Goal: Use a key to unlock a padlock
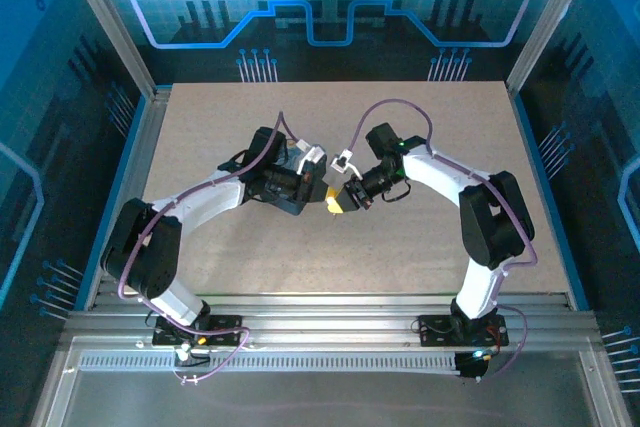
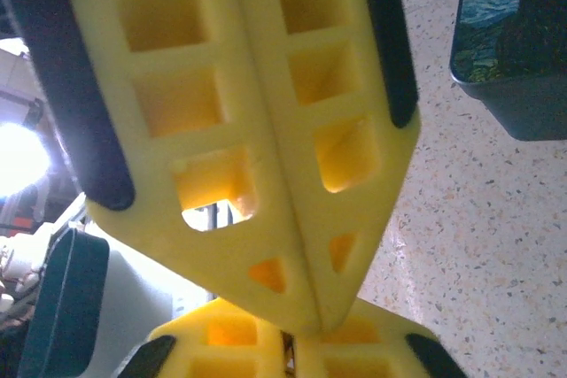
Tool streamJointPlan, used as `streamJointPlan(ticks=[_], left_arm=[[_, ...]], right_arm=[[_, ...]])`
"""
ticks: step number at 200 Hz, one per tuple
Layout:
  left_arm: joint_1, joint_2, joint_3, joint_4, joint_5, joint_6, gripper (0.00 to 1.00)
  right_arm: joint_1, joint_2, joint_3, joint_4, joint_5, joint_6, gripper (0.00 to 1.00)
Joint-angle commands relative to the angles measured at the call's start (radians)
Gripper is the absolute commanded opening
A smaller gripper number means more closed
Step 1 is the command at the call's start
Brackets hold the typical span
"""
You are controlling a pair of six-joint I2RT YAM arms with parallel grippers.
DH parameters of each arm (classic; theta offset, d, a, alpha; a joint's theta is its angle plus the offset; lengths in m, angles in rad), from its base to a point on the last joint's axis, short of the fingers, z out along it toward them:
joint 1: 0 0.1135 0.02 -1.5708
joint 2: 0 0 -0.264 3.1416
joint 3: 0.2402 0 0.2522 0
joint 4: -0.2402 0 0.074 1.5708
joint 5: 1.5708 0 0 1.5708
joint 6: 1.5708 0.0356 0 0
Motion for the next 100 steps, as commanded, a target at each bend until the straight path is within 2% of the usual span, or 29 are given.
streamJointPlan(ticks=[1, 30, 53, 78, 100], left_arm=[[0.012, 0.000, 0.034, -0.030, -0.046, -0.060, 0.00], [0.016, -0.004, 0.023, 0.021, -0.156, -0.151, 0.00], [0.017, -0.004, 0.009, 0.076, -0.201, -0.209, 0.00], [0.017, 0.013, 0.012, 0.107, -0.229, -0.268, 0.00], [0.018, 0.023, 0.008, 0.139, -0.261, -0.314, 0.00]], right_arm=[[-0.044, -0.022, -0.026, 0.032, -0.001, 0.024, 0.21], [-0.089, -0.074, -0.097, 0.098, -0.032, 0.062, 0.29], [-0.104, -0.131, -0.178, 0.253, -0.043, 0.174, 0.32], [-0.106, -0.188, -0.267, 0.546, 0.043, 0.457, 0.32], [-0.104, -0.252, -0.397, 0.953, 0.154, 0.780, 0.32]])
